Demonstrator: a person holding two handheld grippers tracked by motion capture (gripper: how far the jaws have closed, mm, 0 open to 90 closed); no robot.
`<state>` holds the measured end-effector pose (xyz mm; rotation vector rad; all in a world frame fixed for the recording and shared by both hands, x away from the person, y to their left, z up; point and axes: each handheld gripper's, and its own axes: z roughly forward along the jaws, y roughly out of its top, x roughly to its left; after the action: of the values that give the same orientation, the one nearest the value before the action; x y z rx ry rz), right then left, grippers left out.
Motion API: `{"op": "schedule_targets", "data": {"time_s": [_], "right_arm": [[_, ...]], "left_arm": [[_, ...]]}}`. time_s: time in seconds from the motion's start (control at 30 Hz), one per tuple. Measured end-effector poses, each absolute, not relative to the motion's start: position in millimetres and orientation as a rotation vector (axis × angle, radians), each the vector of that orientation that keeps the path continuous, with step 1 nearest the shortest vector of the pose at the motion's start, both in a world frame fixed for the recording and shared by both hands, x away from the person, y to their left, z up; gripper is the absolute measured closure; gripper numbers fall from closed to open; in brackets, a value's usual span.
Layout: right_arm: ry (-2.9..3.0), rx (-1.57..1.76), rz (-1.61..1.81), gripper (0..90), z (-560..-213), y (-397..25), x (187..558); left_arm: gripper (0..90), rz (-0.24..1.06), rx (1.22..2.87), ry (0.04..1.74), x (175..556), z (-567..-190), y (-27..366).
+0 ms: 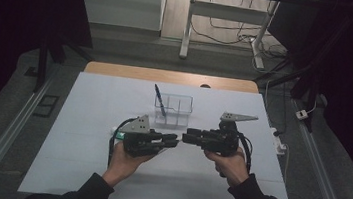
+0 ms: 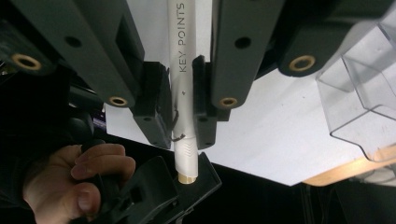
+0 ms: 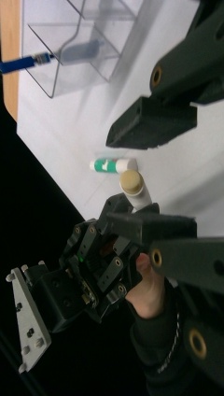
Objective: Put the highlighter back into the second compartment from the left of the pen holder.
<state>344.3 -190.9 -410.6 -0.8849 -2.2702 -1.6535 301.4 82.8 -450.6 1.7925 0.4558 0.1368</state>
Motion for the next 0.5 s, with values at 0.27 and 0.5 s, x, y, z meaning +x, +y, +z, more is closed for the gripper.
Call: {"op": "schedule_targets", "data": {"time_s": [0.27,0.5], "right_arm": [[-2.207,-0.876,-1.627,70.5,-414.0,-190.5,347.7],[-2.150,-0.877,-1.616,77.4,-415.1,-191.3,349.2]], "left_arm": [[77.7,0.178,1.791,0.412,299.4,-451.3,81.9],[77.6,0.188,1.791,0.402,299.6,-453.1,80.8]]}}
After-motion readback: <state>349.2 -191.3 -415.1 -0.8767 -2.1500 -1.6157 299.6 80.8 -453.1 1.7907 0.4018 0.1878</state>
